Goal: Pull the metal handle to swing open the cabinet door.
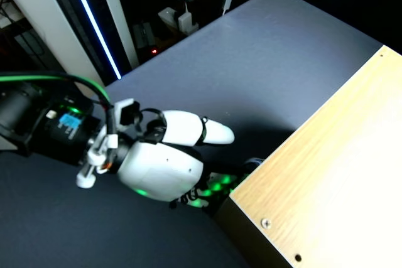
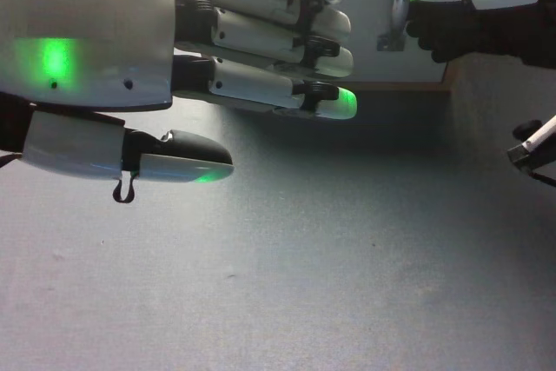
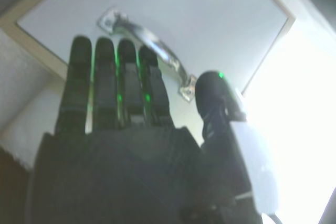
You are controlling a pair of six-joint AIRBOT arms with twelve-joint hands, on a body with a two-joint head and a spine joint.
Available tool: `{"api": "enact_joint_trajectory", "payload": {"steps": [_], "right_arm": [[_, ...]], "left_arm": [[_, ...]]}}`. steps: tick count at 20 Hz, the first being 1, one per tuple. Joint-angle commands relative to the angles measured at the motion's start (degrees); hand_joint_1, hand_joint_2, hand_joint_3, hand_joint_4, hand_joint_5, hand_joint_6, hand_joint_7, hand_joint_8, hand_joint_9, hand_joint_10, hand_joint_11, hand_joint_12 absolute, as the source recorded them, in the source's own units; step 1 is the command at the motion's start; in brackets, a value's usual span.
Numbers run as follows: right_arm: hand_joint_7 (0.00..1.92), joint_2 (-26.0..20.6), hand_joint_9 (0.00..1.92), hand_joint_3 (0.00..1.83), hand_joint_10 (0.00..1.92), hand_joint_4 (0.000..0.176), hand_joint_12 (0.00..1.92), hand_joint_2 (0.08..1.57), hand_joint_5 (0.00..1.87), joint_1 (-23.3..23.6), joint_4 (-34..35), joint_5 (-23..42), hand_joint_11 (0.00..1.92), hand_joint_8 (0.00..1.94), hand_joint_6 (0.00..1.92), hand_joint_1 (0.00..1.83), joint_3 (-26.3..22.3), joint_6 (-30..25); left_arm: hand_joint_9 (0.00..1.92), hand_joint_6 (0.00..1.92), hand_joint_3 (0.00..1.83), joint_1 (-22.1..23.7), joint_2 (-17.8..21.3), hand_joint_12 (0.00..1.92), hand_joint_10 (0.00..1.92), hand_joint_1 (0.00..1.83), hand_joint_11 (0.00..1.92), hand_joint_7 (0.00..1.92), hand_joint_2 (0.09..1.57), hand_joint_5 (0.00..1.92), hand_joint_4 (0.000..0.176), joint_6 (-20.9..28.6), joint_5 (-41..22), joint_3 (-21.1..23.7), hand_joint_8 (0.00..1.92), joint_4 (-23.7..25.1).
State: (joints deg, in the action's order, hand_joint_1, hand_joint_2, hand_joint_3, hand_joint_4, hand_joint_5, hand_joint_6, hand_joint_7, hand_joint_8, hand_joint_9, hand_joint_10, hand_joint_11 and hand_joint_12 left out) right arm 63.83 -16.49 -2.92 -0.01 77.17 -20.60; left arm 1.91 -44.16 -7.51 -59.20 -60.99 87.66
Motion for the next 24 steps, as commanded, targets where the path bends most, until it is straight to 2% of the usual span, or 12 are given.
{"api": "enact_joint_trajectory", "payload": {"steps": [1,24], "right_arm": [[0.27,0.21,0.25,0.0,0.0,0.0,0.72,1.55,0.26,0.9,0.6,5.82,0.0,0.0,0.0,0.0,-0.08,-0.47],[0.27,-7.7,0.24,0.0,0.0,0.0,0.69,1.55,0.25,-0.51,-4.41,7.51,0.0,0.0,0.0,0.0,-12.6,-0.32]], "left_arm": [[0.41,0.0,0.05,0.55,0.22,0.85,0.0,0.0,0.03,0.44,1.57,0.42,0.0,-0.34,-1.22,-0.04,0.0,-5.5],[0.4,0.0,0.05,0.55,0.22,0.88,0.01,0.0,0.02,0.44,1.57,0.41,0.0,-0.34,-1.22,-0.04,0.0,-5.5]]}}
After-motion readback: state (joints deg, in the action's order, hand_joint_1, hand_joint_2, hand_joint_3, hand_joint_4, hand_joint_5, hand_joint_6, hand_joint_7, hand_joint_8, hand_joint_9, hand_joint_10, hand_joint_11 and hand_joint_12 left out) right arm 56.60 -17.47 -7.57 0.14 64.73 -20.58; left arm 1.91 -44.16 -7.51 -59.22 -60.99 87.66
